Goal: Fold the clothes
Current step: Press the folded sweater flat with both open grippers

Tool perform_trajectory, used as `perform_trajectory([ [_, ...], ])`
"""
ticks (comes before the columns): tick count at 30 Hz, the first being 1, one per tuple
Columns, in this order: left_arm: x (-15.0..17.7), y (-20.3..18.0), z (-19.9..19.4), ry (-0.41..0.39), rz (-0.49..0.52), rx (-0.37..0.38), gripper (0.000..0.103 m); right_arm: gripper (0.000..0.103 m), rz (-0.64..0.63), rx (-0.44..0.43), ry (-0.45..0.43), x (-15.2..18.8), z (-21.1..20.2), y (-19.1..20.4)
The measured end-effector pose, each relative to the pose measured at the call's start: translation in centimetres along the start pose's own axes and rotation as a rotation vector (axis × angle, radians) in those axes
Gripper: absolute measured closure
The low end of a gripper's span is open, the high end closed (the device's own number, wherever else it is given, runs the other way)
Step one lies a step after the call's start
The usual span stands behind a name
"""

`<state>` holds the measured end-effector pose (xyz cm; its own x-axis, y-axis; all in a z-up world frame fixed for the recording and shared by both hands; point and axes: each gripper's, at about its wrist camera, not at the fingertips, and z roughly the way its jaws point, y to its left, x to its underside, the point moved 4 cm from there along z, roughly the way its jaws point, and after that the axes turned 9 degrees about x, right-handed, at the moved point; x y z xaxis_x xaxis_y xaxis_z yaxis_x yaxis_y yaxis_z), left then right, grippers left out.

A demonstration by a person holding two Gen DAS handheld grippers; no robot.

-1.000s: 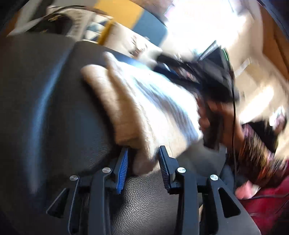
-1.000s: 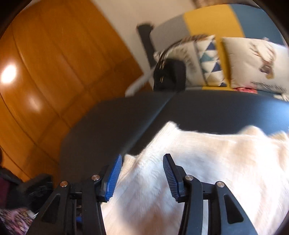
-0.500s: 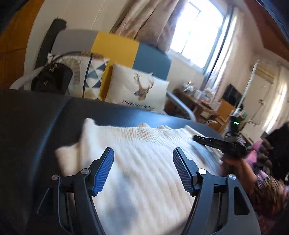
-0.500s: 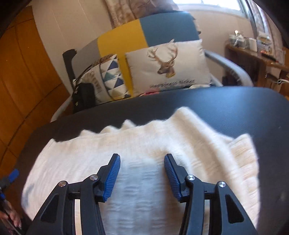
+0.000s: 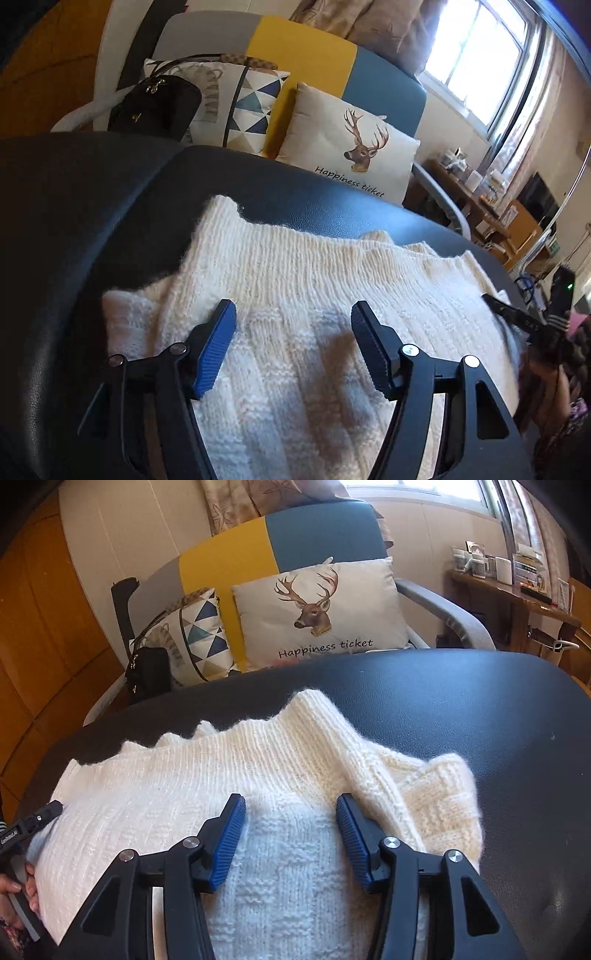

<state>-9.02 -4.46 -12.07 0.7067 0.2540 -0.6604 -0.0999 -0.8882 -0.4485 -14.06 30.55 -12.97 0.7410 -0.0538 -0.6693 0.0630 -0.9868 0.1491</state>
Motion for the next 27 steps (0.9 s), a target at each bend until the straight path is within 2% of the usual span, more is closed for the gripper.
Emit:
perform_trajectory([
  [4, 0.3, -0.6, -0.1, 0.022, 0.033, -0.001, 0.035, 0.05, 0.012, -0.018, 0.002, 0.1, -0.2, -0.3],
  [7, 0.6, -0.9, -0.4, 0.042, 0.072, 0.0, 0.035, 0.05, -0.053, 0.01, 0.029, 0.8, -0.7, 0.6],
  [10, 1.3, -0.6, -1.4, 0.057, 0.094, 0.018, 0.035, 0.05, -0.101, 0.042, 0.045, 2.5, -2.1, 1.6],
  [13, 2.2, -0.3, -2.6, 0.071, 0.121, 0.032, 0.035, 0.05, -0.081, 0.031, 0.05, 4.1, -3.6, 2.0],
  [15, 2.6, -0.2, -3.6, 0.081, 0.113, 0.039, 0.035, 0.05, -0.081, 0.014, 0.057, 4.8, -4.4, 2.2],
  [18, 1.9, -0.5, -4.9, 0.106, 0.064, 0.053, 0.034, 0.05, -0.035, -0.014, 0.087, 4.1, -5.7, 2.1],
  [20, 0.4, -0.5, -5.8, 0.043, -0.002, 0.087, 0.034, 0.05, -0.004, -0.041, 0.068, 3.2, -6.2, 2.7],
  [22, -1.1, 0.0, -5.6, -0.013, -0.049, 0.067, 0.032, 0.05, 0.017, -0.074, 0.042, 2.2, -6.5, 3.7],
  [24, -2.2, 1.1, -3.9, 0.015, -0.087, -0.005, 0.031, 0.05, 0.017, -0.094, 0.03, 1.5, -6.3, 4.8],
  [27, -2.2, 2.3, -2.2, 0.05, -0.107, -0.072, 0.031, 0.05, -0.102, -0.047, 0.087, 1.9, -3.6, 6.7],
])
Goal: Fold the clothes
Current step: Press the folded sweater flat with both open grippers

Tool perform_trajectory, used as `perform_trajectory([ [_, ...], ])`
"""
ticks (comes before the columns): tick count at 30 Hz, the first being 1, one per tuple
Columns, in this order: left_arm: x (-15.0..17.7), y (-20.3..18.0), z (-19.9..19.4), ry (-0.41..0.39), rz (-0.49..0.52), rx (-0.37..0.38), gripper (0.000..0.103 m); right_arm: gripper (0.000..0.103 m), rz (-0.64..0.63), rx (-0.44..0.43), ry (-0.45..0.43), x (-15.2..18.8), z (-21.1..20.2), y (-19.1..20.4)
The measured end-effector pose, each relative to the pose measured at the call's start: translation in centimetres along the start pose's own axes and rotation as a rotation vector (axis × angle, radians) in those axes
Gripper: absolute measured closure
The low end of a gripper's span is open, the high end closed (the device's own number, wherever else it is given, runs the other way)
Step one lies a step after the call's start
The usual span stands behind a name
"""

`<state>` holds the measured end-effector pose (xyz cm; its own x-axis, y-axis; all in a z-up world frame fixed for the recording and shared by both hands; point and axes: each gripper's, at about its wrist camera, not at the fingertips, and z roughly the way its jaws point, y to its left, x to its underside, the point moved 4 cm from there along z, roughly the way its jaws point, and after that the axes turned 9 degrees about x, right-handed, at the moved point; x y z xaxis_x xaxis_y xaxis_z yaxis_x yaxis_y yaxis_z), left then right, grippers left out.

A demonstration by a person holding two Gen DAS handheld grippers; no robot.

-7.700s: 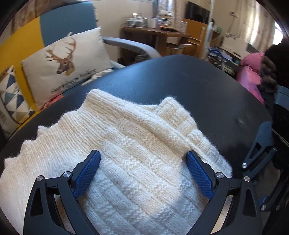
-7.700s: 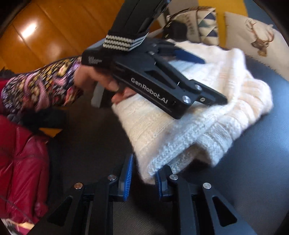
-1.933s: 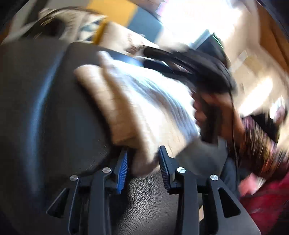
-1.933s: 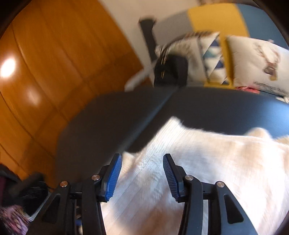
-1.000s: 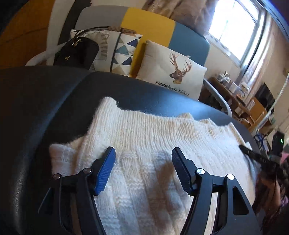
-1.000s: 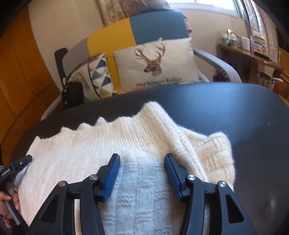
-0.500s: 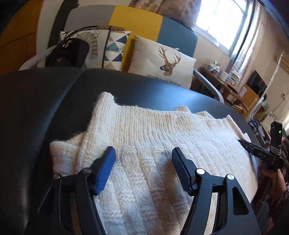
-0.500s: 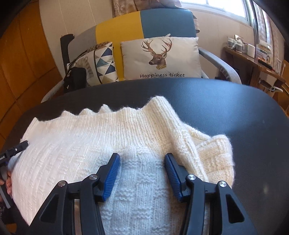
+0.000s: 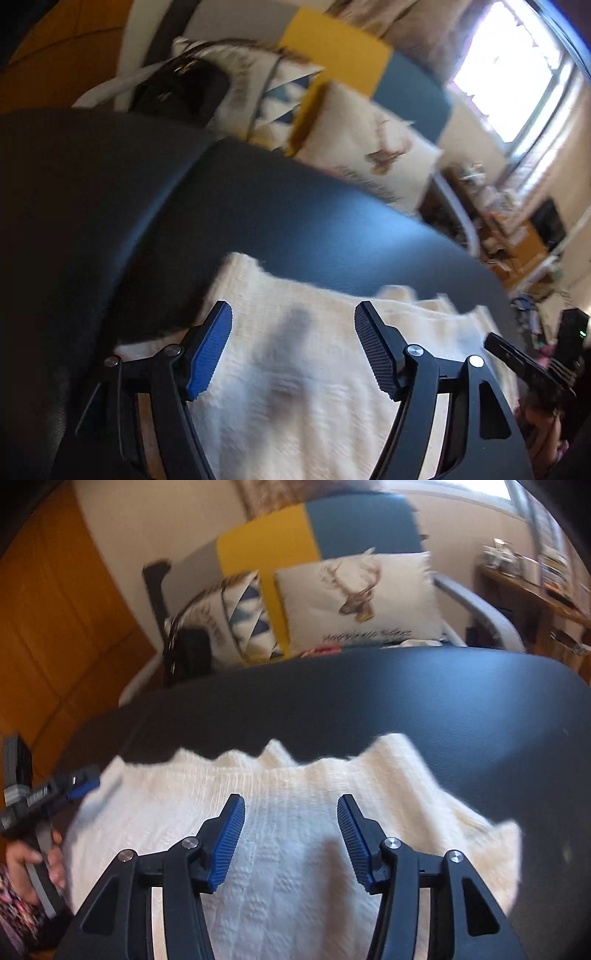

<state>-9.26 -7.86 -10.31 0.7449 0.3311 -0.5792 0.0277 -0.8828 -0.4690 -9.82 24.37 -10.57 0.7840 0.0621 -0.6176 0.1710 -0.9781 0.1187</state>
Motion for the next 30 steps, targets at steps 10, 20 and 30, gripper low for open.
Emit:
perform_trajectory([
  [10, 1.6, 0.8, 1.0, -0.013, 0.087, -0.144, 0.031, 0.05, -0.119, 0.075, 0.019, 0.8, 3.5, -0.1],
  [20, 1.6, 0.0, 1.0, 0.001, 0.109, -0.138, 0.022, 0.046, -0.12, 0.084, -0.053, 0.7, -1.1, 0.4],
  [30, 1.9, -0.8, 1.4, 0.019, 0.148, -0.174, 0.019, 0.036, 0.018, 0.185, -0.031, 3.2, -0.1, -4.4],
])
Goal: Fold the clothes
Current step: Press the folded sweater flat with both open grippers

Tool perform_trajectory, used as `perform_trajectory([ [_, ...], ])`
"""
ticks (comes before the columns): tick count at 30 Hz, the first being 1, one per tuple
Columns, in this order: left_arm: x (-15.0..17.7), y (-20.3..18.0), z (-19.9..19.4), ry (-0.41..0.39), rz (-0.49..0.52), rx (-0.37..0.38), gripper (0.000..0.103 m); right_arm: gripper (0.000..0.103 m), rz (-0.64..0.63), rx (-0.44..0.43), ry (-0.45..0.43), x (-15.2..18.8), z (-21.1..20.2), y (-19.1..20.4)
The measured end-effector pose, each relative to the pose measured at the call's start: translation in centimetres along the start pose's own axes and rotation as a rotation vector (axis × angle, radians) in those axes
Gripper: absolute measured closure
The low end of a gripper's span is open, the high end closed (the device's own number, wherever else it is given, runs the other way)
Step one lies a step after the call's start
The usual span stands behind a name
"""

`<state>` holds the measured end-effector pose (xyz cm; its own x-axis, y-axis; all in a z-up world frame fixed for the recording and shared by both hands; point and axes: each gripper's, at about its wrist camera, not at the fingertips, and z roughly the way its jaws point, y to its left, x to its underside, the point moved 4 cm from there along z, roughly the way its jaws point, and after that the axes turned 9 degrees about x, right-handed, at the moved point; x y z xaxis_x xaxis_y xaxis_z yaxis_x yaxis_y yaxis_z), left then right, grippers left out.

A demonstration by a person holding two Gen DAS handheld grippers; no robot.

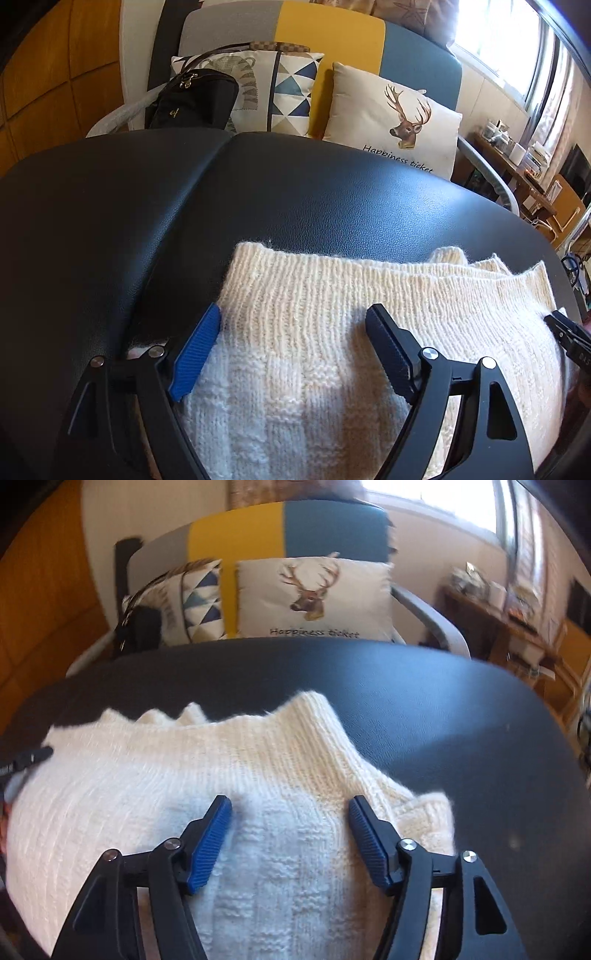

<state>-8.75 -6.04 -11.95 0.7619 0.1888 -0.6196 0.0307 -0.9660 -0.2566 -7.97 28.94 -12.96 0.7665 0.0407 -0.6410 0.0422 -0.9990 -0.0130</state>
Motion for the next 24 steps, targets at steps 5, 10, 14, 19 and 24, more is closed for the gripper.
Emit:
perform_trajectory([
  [5, 0.0, -0.4, 0.1, 0.021, 0.025, -0.02, 0.019, 0.035, 0.012, -0.005, -0.006, -0.1, 0.0, -0.3],
  [10, 0.2, -1.1, -0.8, 0.069, 0.068, -0.051, 0.019, 0.03, -0.066, 0.044, -0.003, -0.2, -0.3, 1.1],
  [14, 1.5, -0.3, -2.2, 0.053, 0.043, -0.102, 0.019, 0.03, -0.019, -0.031, 0.008, -0.3, -0.1, 0.2],
  [19, 3.4, 2.1, -4.5, -0.008, -0.051, -0.046, 0.019, 0.03, 0.034, -0.111, 0.012, -0.9, -0.5, -0.7],
  [24, 4.4, 3.5, -7.3, -0.094, -0.062, -0.071, 0.019, 0.028, -0.054, -0.093, -0.014, -1.0, -3.3, 1.6],
])
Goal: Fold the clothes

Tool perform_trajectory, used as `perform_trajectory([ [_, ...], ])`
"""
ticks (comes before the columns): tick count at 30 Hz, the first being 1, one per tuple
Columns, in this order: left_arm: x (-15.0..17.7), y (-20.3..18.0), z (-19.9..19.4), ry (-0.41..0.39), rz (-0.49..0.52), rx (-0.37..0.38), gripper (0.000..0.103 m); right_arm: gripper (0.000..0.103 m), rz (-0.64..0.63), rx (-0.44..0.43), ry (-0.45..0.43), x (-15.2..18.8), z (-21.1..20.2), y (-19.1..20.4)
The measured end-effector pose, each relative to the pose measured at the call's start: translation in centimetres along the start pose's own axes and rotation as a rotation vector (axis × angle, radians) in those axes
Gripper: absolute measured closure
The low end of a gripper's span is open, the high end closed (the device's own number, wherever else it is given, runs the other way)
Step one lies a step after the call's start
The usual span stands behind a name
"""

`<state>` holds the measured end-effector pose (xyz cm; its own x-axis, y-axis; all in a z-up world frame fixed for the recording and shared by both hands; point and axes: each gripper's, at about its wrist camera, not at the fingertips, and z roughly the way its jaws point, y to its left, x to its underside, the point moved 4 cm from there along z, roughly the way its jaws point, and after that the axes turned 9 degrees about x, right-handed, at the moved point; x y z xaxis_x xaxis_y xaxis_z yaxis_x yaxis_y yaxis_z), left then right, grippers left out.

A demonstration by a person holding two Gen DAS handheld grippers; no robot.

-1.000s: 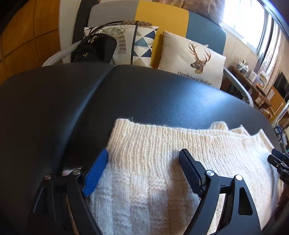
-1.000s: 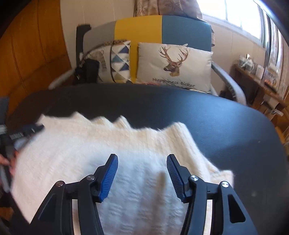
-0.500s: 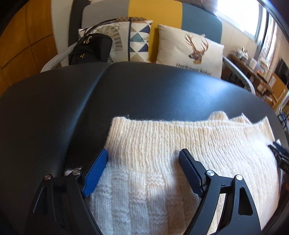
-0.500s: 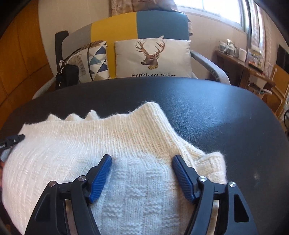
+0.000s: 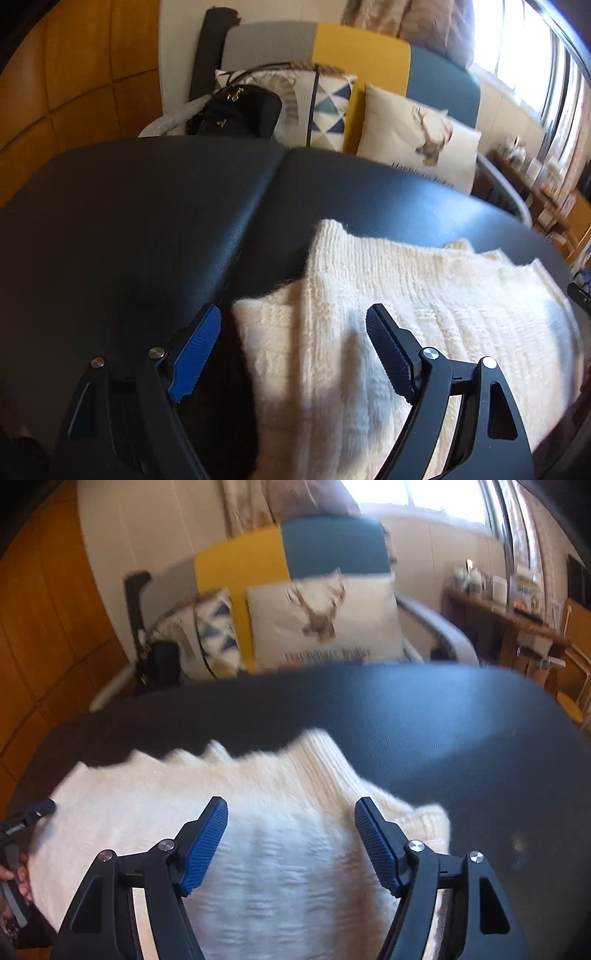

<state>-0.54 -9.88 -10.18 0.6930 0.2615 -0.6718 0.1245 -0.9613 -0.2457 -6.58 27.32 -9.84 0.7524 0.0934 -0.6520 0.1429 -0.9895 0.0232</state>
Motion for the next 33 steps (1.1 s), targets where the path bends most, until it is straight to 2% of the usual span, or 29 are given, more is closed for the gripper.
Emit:
perform_trajectory([
  [2, 0.4, 0.5, 0.0, -0.005, -0.028, 0.009, 0.019, 0.027, -0.047, 0.006, -0.018, 0.1, -1.2, 1.4],
  [4, 0.8, 0.9, 0.8, 0.031, -0.028, -0.037, 0.019, 0.027, -0.095, 0.012, -0.037, 0.2, -2.4, 2.8],
  [7, 2.0, 1.4, 1.4, 0.036, -0.045, -0.033, 0.019, 0.027, -0.157, 0.047, 0.021, 1.5, -1.2, 3.8],
  [9, 2.4, 1.8, 1.4, 0.029, -0.065, -0.024, 0.015, 0.023, -0.106, 0.042, 0.049, 2.3, -0.1, 3.2],
  [12, 2.5, 2.0, 1.6, 0.044, -0.092, -0.03, 0.01, 0.015, -0.027, 0.017, 0.029, 2.7, 0.6, 2.3],
  [16, 2.6, 1.7, 1.1, 0.051, -0.087, -0.032, 0.01, 0.015, -0.013, -0.023, 0.025, 2.4, -0.2, 1.8],
  [18, 2.2, 1.3, 0.8, 0.069, -0.032, -0.045, 0.01, 0.015, 0.008, -0.078, 0.013, 1.6, -1.5, 0.8],
  [20, 1.7, 0.9, 0.6, 0.078, 0.029, -0.062, 0.01, 0.015, 0.041, -0.099, -0.021, 0.5, -3.1, -1.0],
  [22, 1.4, 0.7, 0.4, 0.075, 0.073, -0.077, 0.01, 0.015, 0.071, -0.107, -0.02, -0.5, -3.9, -2.8],
  [26, 1.2, 0.8, 0.7, 0.104, 0.074, -0.053, 0.01, 0.015, 0.123, -0.068, 0.072, -1.0, -3.5, -6.4],
  [33, 1.6, 0.5, 1.0, 0.109, 0.099, -0.064, 0.01, 0.015, 0.164, 0.007, 0.139, 0.7, -2.3, -9.2],
])
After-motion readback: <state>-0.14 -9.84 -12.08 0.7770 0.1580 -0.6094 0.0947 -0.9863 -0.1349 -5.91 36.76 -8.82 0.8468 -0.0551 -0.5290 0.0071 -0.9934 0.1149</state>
